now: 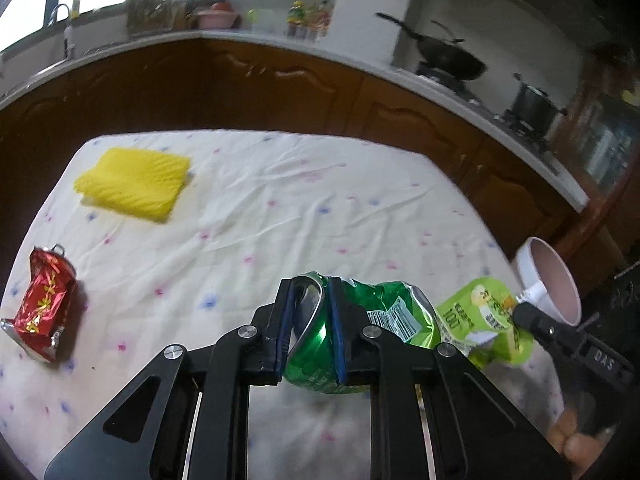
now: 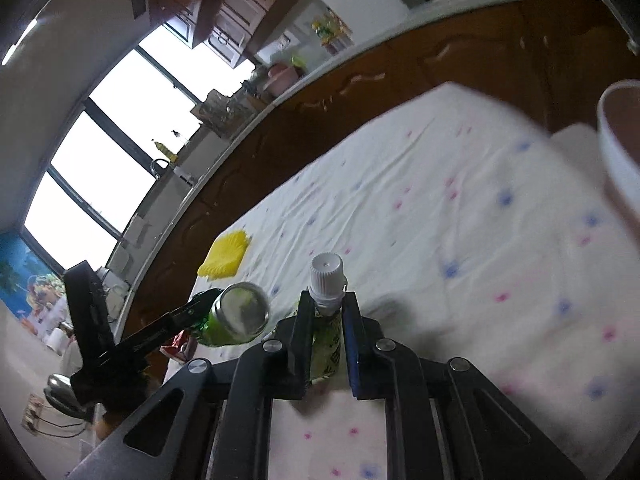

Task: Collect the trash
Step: 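Grasp the green crushed can with the left tool while the right tool grasps the green juice pouch, then carry the can and pouch over the bin and open both tools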

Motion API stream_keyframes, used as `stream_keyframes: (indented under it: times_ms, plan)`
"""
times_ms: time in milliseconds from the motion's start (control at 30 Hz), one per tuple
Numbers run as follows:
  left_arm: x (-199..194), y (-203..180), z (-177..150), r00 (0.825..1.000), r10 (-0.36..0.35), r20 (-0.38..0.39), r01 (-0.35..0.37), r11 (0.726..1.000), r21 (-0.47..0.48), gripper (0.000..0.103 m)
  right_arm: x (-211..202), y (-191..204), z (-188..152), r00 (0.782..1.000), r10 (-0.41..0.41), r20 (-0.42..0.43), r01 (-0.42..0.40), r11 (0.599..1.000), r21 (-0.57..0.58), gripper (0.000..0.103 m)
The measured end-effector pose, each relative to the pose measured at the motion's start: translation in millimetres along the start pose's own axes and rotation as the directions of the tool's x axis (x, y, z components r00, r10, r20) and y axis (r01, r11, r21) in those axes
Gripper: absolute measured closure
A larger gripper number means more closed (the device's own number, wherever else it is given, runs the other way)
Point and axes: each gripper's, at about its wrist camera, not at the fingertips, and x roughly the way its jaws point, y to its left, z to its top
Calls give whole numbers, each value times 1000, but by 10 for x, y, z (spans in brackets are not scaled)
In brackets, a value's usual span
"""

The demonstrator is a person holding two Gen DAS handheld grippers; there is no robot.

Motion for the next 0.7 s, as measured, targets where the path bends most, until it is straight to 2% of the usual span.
stream_keyframes:
  times_ms: [400, 700]
  plan:
    - [-82, -731, -49, 994, -109, 4, 108, 988, 107, 88, -712, -223, 141, 982, -122, 142, 130, 991, -42, 89]
    - [-86, -1258, -74, 984, -175, -4, 173, 970, 173, 88, -1157, -388, 162, 944, -230, 237, 253, 965, -70, 89]
